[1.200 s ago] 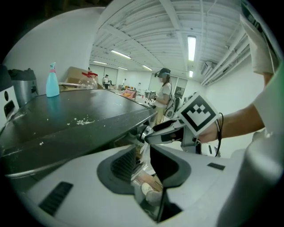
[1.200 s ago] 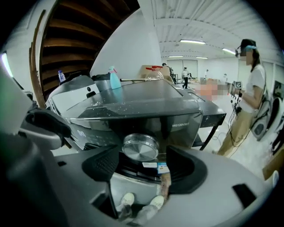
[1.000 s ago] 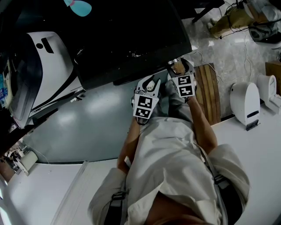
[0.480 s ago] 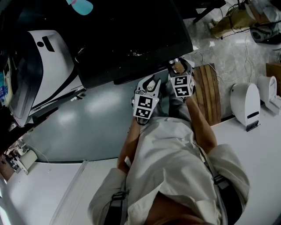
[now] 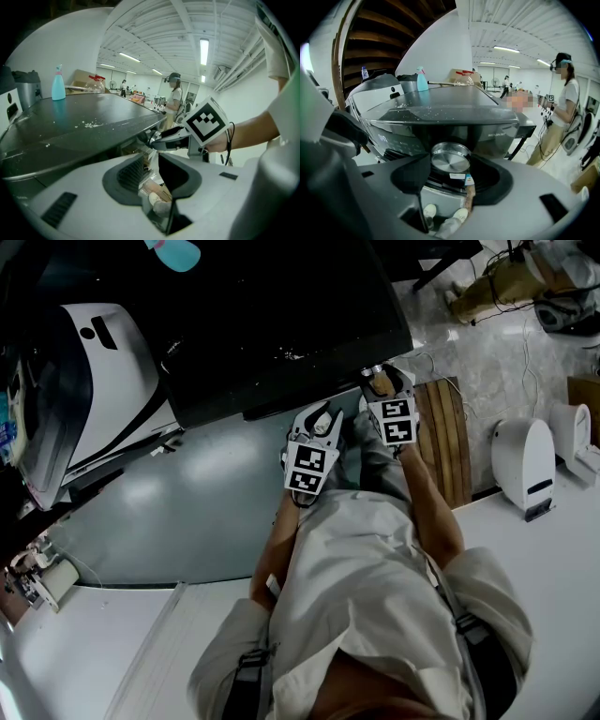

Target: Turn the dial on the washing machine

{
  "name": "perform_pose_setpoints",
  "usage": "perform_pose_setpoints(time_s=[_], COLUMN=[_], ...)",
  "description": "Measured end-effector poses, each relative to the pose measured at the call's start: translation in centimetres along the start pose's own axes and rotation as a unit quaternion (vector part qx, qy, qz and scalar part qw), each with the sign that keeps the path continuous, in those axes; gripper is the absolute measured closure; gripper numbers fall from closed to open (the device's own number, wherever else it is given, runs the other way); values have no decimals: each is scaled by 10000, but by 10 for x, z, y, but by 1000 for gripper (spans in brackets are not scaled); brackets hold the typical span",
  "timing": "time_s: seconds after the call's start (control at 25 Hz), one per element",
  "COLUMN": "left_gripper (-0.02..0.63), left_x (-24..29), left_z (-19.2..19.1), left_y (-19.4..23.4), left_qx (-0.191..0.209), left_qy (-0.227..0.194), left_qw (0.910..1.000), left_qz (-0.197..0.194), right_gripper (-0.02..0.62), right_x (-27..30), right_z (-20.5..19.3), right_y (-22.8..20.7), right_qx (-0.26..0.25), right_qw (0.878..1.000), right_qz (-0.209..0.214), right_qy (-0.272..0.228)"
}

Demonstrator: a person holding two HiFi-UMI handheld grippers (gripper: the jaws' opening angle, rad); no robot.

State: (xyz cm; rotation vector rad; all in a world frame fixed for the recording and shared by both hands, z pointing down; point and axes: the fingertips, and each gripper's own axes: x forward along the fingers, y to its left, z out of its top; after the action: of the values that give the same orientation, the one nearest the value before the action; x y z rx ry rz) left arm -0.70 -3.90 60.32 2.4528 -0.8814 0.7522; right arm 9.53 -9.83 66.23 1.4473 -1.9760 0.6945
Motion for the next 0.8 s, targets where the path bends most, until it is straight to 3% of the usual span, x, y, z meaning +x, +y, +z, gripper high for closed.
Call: perform_pose_setpoints(time_s=[0.8], left_gripper=[499], left_x=[-1], left_z=[-3], left_y=[-3], left_qx=[-32], left_qy=[12], left_qw=[10000], left_qz=[19], right_gripper=[333], right_x=[0], right_z=[-2], right_y=[-4], right_qx=[987], right_qw=[9928], right_qz=[641], right_qy=[-209])
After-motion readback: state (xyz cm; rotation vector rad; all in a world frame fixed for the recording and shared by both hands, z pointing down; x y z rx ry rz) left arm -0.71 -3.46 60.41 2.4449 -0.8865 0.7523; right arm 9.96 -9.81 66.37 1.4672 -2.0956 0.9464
